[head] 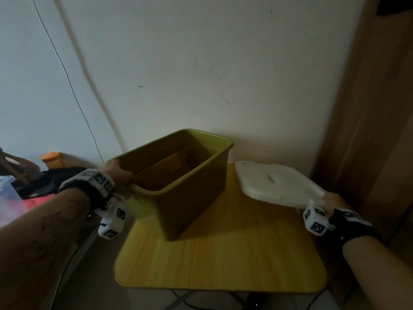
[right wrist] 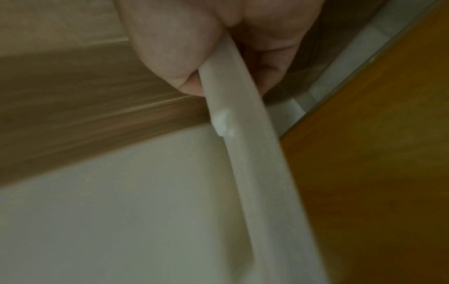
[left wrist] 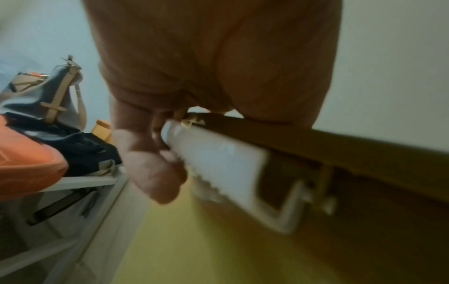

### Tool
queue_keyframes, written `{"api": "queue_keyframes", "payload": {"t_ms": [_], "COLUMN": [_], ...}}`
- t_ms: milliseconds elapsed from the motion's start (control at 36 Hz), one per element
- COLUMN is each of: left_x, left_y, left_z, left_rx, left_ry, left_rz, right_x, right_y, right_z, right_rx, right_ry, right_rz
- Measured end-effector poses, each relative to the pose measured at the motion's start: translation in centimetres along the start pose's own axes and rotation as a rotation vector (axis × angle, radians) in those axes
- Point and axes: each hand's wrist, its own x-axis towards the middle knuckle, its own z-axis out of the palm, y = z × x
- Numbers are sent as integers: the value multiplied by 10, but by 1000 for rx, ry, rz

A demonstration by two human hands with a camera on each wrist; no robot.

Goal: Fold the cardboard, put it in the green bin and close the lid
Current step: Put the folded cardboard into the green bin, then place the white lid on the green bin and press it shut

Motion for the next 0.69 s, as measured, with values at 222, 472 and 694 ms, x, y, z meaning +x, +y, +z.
{"api": "queue_keyframes", "payload": {"t_ms": [222, 472, 694], "left_x": [-48, -114, -106], "left_y": [14, 42, 57], "left_z": [30, 63, 71], "left_rx": [-167, 450, -130], "left_ry": [-47, 167, 25], "left_rz": [14, 425, 315], "right_x": [-48, -106, -143], "right_y": [-44, -93, -96], "right_z": [-28, -6, 36], "right_rx": [-37, 686, 722], "right_ry": [123, 62, 220], "right_rz": [-177, -171, -193]}}
